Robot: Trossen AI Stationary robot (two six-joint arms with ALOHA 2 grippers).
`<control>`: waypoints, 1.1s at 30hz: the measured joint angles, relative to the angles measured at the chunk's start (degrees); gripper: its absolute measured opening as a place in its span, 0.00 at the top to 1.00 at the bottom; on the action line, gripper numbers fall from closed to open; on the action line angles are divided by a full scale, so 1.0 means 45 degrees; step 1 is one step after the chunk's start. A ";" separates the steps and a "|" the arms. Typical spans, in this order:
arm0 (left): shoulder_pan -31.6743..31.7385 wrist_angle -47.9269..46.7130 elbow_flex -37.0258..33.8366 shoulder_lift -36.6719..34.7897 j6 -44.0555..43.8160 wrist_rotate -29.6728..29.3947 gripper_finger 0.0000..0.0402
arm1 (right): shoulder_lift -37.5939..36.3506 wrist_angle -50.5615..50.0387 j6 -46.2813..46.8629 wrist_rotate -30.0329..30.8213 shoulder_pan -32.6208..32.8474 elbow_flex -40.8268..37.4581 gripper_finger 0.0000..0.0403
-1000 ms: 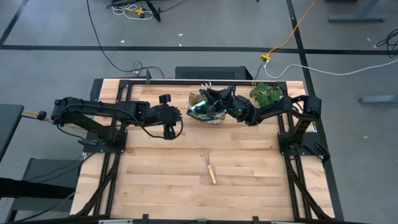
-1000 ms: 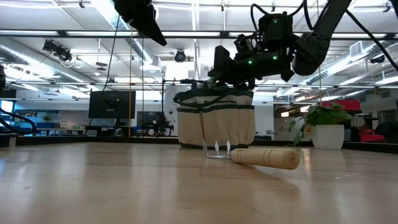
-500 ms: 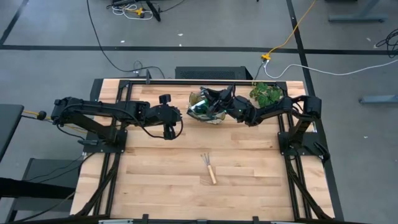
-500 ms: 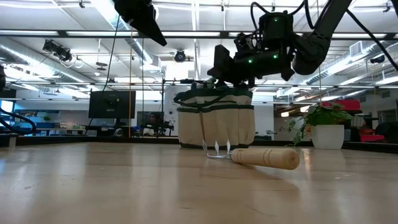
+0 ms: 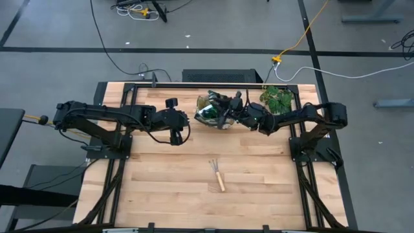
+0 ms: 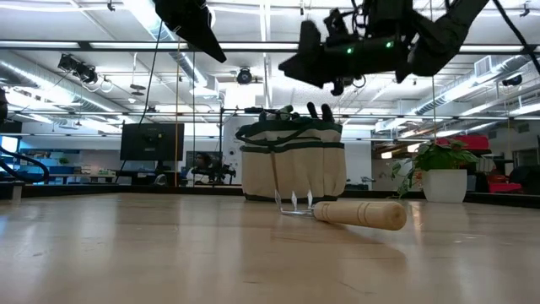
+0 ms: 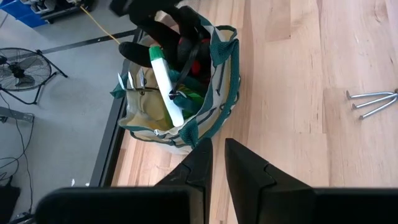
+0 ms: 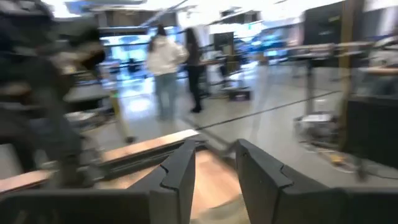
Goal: Pick & Place Garden tools in Gardening bag
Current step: Put the hand cultivator into the tool bag
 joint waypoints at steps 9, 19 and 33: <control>-0.0001 0.0004 0.0000 0.0000 -0.0002 0.0001 0.88 | -0.1932 -0.2886 0.2226 -0.2628 0.1177 0.0000 0.71; 0.0001 0.0012 0.0000 0.0000 0.0000 0.0002 0.88 | -0.2744 -0.3650 0.3673 -0.3213 0.3470 0.0000 0.71; 0.0001 0.0015 0.0000 0.0000 0.0000 0.0001 0.88 | -0.2730 -0.5096 0.6352 -0.3082 0.5911 0.0000 0.71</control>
